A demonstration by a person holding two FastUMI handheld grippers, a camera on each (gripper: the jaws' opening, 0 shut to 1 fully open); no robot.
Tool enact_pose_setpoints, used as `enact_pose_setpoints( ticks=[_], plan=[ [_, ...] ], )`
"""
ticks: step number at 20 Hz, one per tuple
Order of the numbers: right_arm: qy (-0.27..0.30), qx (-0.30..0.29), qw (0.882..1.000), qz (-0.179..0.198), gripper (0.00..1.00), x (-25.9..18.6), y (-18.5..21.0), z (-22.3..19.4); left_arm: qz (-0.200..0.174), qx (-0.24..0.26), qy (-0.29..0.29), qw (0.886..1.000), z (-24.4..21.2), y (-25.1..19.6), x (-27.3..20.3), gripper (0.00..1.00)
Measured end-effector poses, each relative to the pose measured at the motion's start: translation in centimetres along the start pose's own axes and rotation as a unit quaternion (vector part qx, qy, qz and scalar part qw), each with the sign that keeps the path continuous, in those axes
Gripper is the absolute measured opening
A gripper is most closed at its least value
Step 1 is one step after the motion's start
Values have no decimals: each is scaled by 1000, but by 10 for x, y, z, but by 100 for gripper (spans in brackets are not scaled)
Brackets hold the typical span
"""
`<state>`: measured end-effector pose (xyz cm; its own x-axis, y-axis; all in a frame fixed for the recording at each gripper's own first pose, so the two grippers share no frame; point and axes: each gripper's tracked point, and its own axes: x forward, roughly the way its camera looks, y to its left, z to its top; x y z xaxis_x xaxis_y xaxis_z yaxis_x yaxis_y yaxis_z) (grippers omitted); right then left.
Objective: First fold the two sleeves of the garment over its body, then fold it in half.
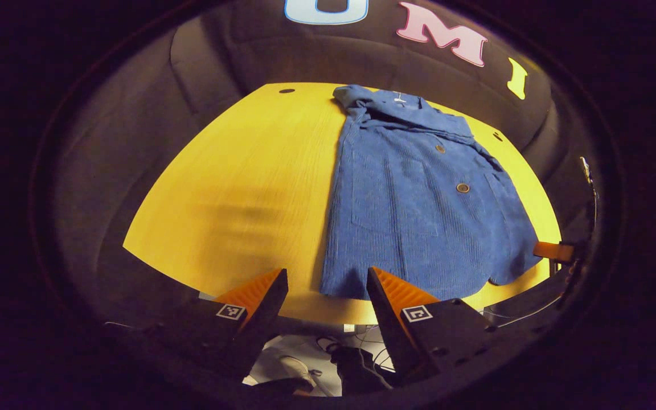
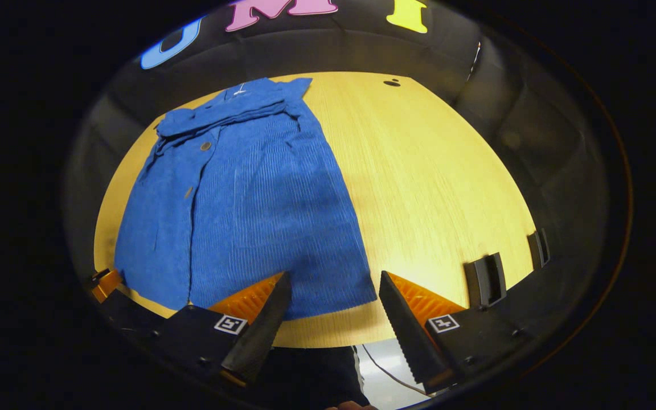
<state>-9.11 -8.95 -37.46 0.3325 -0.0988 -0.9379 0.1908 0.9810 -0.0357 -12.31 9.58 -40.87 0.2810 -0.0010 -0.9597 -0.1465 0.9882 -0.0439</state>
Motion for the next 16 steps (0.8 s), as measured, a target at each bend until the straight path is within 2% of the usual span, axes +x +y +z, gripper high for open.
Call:
enact_pose_setpoints(
  ticks=[3,6,8,10,11,13,14,16],
  plan=[
    [5,10,1000,-19,99,8,-9,1,4,-1,13,1000,-2,-1,6,82],
    [42,34,999,0,99,18,-5,-8,14,1,18,1000,-1,1,5,81],
    [40,45,998,-1,99,21,-5,-4,26,11,34,999,-3,3,3,82],
    [44,36,998,6,100,20,-2,-1,19,19,42,999,0,-3,1,78],
    [51,30,998,11,99,24,3,-3,20,21,47,998,0,-8,3,66],
    [55,23,998,26,60,21,14,0,18,26,56,998,2,-12,6,55],
    [57,23,998,33,47,20,21,0,13,27,58,998,0,-17,5,48],
    [64,5,995,79,21,20,40,-1,4,34,68,997,0,-26,4,29]
  ],
)
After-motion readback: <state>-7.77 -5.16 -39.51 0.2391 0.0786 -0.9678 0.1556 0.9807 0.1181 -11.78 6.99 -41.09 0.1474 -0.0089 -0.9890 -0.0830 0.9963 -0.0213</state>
